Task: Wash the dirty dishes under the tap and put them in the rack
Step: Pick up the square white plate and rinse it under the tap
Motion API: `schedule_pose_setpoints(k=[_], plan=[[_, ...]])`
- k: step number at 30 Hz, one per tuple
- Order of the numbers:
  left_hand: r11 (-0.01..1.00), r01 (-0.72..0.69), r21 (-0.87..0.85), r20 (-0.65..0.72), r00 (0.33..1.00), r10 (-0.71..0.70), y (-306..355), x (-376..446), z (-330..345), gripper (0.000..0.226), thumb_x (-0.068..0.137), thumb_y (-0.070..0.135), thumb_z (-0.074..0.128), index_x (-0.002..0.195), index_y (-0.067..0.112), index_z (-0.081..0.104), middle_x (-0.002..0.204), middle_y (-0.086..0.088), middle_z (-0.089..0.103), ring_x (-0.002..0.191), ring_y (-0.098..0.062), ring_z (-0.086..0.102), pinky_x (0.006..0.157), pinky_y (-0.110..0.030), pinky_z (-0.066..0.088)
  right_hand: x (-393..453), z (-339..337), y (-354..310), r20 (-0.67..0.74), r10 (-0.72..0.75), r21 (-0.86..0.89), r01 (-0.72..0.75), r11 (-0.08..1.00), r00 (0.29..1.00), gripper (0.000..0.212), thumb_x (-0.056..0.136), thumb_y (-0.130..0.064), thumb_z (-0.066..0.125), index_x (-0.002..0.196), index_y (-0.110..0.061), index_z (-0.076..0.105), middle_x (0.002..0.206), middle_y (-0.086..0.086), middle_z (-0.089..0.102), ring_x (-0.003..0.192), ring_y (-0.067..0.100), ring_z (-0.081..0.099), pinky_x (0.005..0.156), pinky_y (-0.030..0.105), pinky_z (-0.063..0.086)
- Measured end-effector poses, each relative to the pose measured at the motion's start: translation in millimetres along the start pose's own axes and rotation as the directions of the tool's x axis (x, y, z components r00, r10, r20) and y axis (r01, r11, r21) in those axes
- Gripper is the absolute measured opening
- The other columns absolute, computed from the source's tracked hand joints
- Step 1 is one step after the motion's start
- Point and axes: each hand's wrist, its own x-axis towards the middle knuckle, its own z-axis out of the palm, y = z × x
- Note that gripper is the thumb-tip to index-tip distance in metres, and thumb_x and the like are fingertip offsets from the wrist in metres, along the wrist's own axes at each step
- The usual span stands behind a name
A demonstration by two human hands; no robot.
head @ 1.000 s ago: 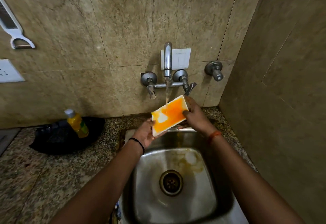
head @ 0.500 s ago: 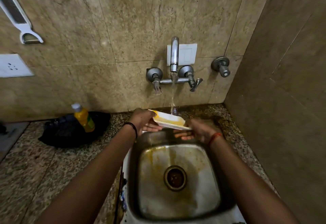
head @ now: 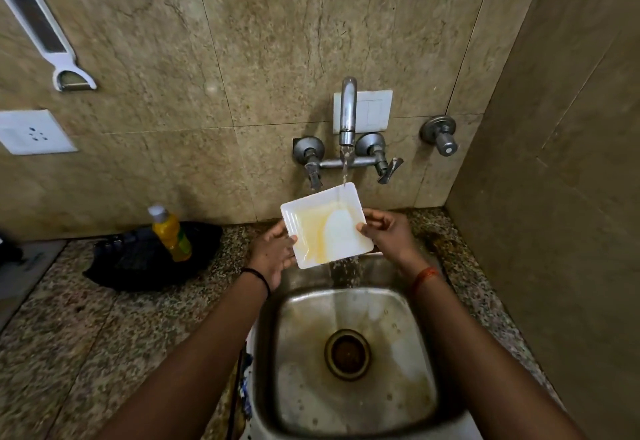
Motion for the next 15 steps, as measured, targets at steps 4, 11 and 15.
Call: schedule_pose_setpoints(k=[4,11,15], plan=[[0.985,0.172,0.032,0.062,0.983,-0.173,-12.7,-2.3,15.0,0.040,0.094,-0.003,0.044,0.128,0.015,0.054,0.087,-0.004,0.061,0.065,-0.013,0.056,0.052,-0.023,0.053,-2.6,-11.6,-21.0,0.049,-0.116,-0.120,0.121,0.985,0.992,0.027,0.087,-0.006,0.066,0.114,-0.011,0.070,0.092,0.005,0.075,0.077,0.016,0.072,0.064,0.036,0.060],[0.947,0.305,0.097,0.061,0.948,-0.312,-7.8,-10.1,31.9,0.015,0.093,0.007,0.044,0.086,0.004,0.057,0.071,-0.007,0.056,0.059,-0.018,0.059,0.041,-0.021,0.050,-0.5,-29.5,-31.3,-0.075,0.030,-0.365,-0.056,0.929,0.997,0.013,0.089,-0.013,0.063,0.097,-0.006,0.071,0.084,0.008,0.070,0.057,0.024,0.069,0.050,0.035,0.058],[0.957,0.235,0.170,0.077,0.965,-0.251,9.2,-12.5,30.6,0.024,0.095,0.010,0.041,0.111,0.001,0.055,0.088,-0.013,0.061,0.074,-0.023,0.061,0.047,-0.027,0.056,0.1,-31.1,-13.4,-0.111,0.199,-0.261,-0.222,0.940,0.974,0.011,0.090,-0.002,0.057,0.091,0.000,0.068,0.080,0.012,0.064,0.054,0.020,0.061,0.041,0.027,0.054]])
